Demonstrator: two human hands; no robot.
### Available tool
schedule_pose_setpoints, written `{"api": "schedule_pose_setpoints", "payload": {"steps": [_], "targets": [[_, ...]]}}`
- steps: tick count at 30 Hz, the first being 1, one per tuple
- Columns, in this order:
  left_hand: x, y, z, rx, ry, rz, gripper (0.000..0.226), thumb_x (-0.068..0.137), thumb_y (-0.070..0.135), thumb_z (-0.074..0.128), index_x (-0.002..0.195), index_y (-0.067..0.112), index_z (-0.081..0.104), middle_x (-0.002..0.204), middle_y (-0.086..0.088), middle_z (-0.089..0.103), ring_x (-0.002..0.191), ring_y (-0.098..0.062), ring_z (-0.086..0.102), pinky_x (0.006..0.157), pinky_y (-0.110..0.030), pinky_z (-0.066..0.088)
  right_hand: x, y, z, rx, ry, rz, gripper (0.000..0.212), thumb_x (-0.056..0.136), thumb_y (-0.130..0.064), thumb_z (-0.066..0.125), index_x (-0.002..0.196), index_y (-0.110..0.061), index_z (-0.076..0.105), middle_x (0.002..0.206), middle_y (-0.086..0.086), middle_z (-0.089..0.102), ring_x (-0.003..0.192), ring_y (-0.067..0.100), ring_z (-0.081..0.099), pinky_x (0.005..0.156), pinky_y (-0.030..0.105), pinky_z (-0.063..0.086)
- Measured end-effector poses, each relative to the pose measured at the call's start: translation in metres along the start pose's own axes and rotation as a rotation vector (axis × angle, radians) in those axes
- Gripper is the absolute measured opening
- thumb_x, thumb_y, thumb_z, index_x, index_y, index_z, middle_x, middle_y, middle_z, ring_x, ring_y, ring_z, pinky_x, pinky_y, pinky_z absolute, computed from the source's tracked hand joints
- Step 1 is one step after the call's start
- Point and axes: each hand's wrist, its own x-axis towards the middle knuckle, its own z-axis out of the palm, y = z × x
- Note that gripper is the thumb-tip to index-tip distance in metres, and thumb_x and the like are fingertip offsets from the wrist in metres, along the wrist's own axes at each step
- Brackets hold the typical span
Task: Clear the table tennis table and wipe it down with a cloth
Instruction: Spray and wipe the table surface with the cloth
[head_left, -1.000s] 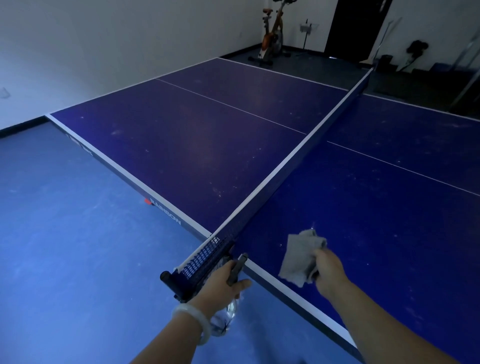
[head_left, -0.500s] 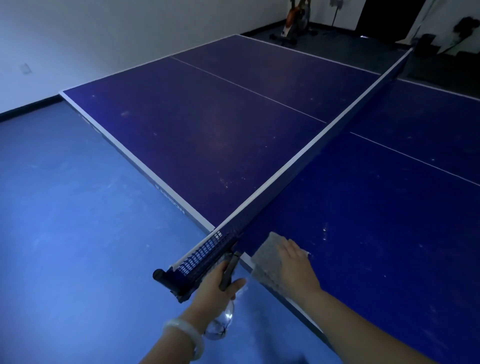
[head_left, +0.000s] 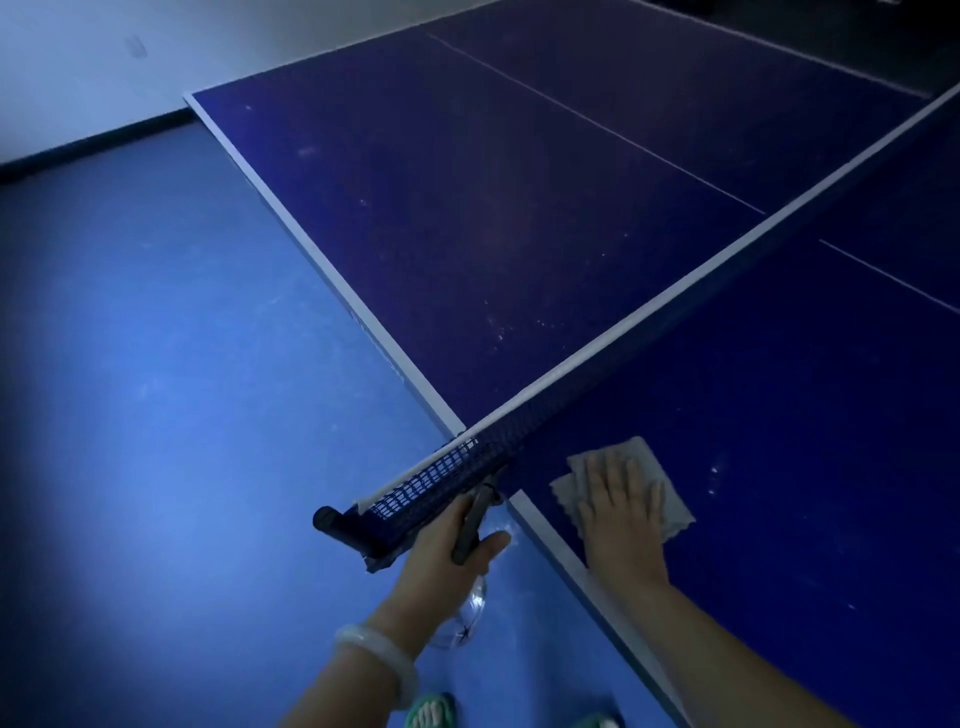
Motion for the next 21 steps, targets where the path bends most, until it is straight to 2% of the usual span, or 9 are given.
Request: {"api": "schedule_pose_setpoints", "payload": {"steps": [2,4,6,9,12,14,17,19,21], "targets": [[0.002,-0.002,0.004,-0.027,0.009,-0.015,0.021,0.089,0.024,0.069,0.103,0.023,0.055,0.072,0.007,0.061,0.058,0.003,0.059,0.058,-0.009,0.041,-0.007,-0.022,0.009,-0.03,-0.024,-0.245,0.077,0.094,-0.031,0.055,0.153,-0.018,0.009,0.161,0.01,0.016,0.148,0.036,0.014,0.117,0.06,0.013],[0.003,-0.005,0.007,-0.047,0.006,-0.036,0.025,0.089,0.025,0.069,0.11,0.02,0.057,0.07,0.011,0.058,0.058,0.003,0.058,0.06,-0.01,0.043,0.002,-0.029,0.009,-0.08,-0.07,-0.467,0.066,0.098,-0.029,0.042,0.156,-0.016,0.012,0.163,0.008,0.007,0.15,0.034,0.003,0.117,0.057,0.002],[0.004,-0.008,0.009,-0.039,-0.005,-0.047,0.031,0.089,0.027,0.068,0.117,0.02,0.056,0.076,0.013,0.059,0.061,0.003,0.061,0.062,-0.012,0.044,0.03,-0.016,0.002,-0.098,-0.028,-0.502,0.062,0.101,-0.03,0.037,0.156,-0.017,0.013,0.163,0.007,0.007,0.15,0.032,0.005,0.117,0.051,-0.003],[0.003,-0.013,0.01,-0.059,0.012,-0.047,0.034,0.089,0.027,0.069,0.12,0.023,0.054,0.099,0.009,0.064,0.071,0.0,0.065,0.065,-0.011,0.046,0.08,0.023,-0.012,-0.14,-0.126,-0.256,0.072,0.102,-0.018,0.04,0.153,-0.016,-0.011,0.162,0.011,-0.012,0.149,0.031,-0.011,0.119,0.052,-0.007],[0.003,-0.018,0.009,-0.034,0.025,-0.035,0.028,0.088,0.031,0.069,0.113,0.028,0.055,0.09,0.007,0.067,0.069,-0.003,0.065,0.068,-0.02,0.05,0.105,0.051,-0.028,-0.001,-0.192,0.171,0.063,0.106,-0.029,0.024,0.153,-0.022,-0.017,0.162,0.007,-0.017,0.149,0.028,-0.014,0.118,0.055,-0.008],[0.004,-0.019,0.01,-0.019,0.039,-0.012,0.027,0.088,0.031,0.069,0.111,0.031,0.055,0.083,0.009,0.066,0.071,0.0,0.064,0.066,-0.014,0.047,0.097,0.036,-0.027,0.073,-0.164,0.234,0.062,0.106,-0.032,0.022,0.151,-0.025,-0.019,0.162,0.004,-0.017,0.149,0.026,-0.015,0.118,0.055,-0.009],[0.007,-0.015,0.012,-0.018,0.031,0.025,0.025,0.088,0.03,0.069,0.108,0.026,0.056,0.084,0.004,0.066,0.076,-0.001,0.062,0.067,-0.015,0.047,0.058,-0.01,-0.001,0.061,-0.052,-0.074,0.073,0.102,-0.024,0.037,0.146,-0.023,-0.021,0.161,0.004,-0.016,0.149,0.03,-0.014,0.117,0.057,-0.009],[0.01,-0.011,0.011,-0.023,0.019,0.039,0.025,0.088,0.031,0.069,0.106,0.019,0.057,0.08,0.001,0.065,0.073,-0.004,0.062,0.069,-0.024,0.048,0.038,-0.022,0.009,0.057,-0.031,-0.284,0.064,0.104,-0.03,0.029,0.148,-0.023,-0.016,0.159,0.002,-0.016,0.149,0.031,-0.012,0.117,0.052,-0.012],[0.016,-0.008,0.01,-0.035,0.016,0.054,0.025,0.087,0.031,0.07,0.104,0.017,0.057,0.069,0.006,0.063,0.066,-0.005,0.061,0.064,-0.02,0.047,0.05,-0.002,0.006,0.026,-0.053,-0.343,0.056,0.107,-0.033,0.02,0.149,-0.023,-0.016,0.158,0.002,-0.019,0.149,0.027,-0.014,0.118,0.048,-0.013]]}}
